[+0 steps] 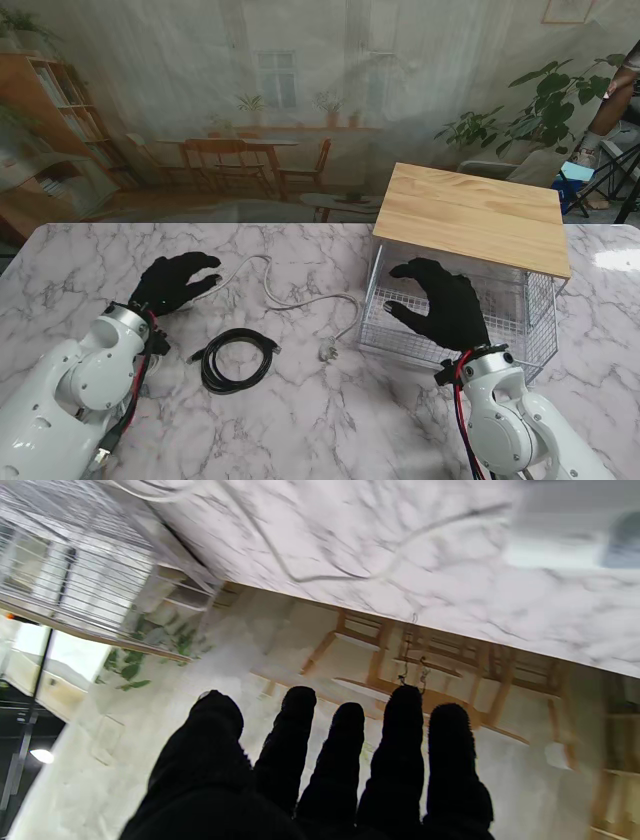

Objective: Load the small electronics into the mesh drawer

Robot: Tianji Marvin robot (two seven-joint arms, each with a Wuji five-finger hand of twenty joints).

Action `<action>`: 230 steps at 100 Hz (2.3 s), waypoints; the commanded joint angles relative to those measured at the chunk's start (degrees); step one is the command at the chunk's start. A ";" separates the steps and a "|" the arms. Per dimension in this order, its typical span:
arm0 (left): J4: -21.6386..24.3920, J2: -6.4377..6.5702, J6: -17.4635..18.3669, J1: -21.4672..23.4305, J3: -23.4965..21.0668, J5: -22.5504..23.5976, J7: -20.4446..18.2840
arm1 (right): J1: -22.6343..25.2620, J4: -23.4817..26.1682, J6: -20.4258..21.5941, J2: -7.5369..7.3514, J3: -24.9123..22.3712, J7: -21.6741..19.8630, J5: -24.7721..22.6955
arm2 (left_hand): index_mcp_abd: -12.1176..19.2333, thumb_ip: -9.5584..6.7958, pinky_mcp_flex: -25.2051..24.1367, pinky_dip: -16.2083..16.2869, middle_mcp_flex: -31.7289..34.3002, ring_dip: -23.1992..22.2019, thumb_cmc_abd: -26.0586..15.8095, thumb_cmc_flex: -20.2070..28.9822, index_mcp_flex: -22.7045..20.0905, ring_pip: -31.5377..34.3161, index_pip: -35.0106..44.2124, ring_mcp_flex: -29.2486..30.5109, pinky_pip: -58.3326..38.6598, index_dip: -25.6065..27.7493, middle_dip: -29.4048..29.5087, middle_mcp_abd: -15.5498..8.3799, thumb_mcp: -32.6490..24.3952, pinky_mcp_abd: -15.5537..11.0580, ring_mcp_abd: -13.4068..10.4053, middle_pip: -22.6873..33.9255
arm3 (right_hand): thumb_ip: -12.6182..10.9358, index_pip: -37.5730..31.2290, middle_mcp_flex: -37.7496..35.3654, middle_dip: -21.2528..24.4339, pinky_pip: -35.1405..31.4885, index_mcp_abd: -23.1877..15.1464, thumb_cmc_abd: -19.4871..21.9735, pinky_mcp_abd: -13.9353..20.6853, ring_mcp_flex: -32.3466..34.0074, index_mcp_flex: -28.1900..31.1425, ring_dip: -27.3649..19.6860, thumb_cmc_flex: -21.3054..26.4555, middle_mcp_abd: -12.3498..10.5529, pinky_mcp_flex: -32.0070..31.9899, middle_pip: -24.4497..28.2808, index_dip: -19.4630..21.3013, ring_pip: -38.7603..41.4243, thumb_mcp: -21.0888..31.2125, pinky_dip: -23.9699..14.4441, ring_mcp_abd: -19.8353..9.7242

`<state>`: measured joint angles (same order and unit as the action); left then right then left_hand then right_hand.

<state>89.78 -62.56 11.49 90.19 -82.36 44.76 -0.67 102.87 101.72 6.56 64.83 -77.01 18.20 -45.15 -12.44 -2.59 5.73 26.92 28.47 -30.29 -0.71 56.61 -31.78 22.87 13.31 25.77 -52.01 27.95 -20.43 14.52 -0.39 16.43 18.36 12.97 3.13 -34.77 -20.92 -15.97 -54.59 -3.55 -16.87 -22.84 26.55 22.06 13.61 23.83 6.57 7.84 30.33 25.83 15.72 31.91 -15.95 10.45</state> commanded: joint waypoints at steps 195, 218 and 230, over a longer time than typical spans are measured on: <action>-30.52 4.89 -3.78 -14.63 6.33 11.83 -0.95 | -1.22 -0.92 -1.78 0.08 1.20 -1.61 0.93 | -0.70 1.61 4.64 -0.40 -8.41 -8.02 23.29 -4.32 11.63 4.51 -3.22 -2.50 -1.71 -5.28 -5.54 -3.82 -16.00 -14.50 -6.51 6.98 | -1.39 0.76 -0.41 -0.84 0.03 0.29 2.80 1.77 0.16 1.04 -0.18 0.02 0.53 -1.11 0.62 -0.55 -4.20 -2.18 -0.22 -0.23; -31.68 4.83 -3.82 -15.46 7.65 10.79 -1.10 | -1.37 -1.03 -1.91 0.07 1.36 -1.75 0.96 | 1.10 2.67 9.40 0.25 -0.07 -7.78 21.73 -1.47 6.44 5.71 1.93 3.52 -4.03 -3.04 -6.87 -5.62 -15.80 -14.07 -6.53 10.20 | -1.42 0.81 -0.39 -0.87 0.10 0.24 3.01 1.70 0.16 1.02 -0.03 0.11 0.41 -1.19 0.71 -0.50 -4.21 -2.45 -0.52 -0.33; -31.97 4.80 -4.02 -15.72 8.32 10.58 -1.07 | -1.42 -1.06 -2.01 0.07 1.42 -1.79 1.04 | 3.33 2.73 12.47 0.61 4.89 -7.78 20.23 1.21 3.13 6.86 6.74 7.90 -5.86 -1.49 -7.64 -7.04 -16.63 -13.57 -7.02 11.74 | -1.44 0.81 -0.35 -0.87 0.16 0.20 3.14 1.69 0.05 1.02 0.01 0.19 0.42 -1.21 0.73 -0.47 -4.26 -2.59 -0.64 -0.40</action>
<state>58.45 -57.50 7.74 74.35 -74.50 55.54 -0.71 101.41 100.80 4.91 64.83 -75.73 16.56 -44.06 -11.89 -0.49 16.17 26.28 30.40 -37.49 21.92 54.53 -25.99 26.70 16.18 28.91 -55.14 25.15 -26.88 8.93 -15.56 5.35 11.46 23.10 3.13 -34.77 -21.55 -16.26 -54.59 -3.55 -15.96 -22.76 26.55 22.06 13.60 23.84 7.22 7.65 30.33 25.83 15.72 30.51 -15.95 10.51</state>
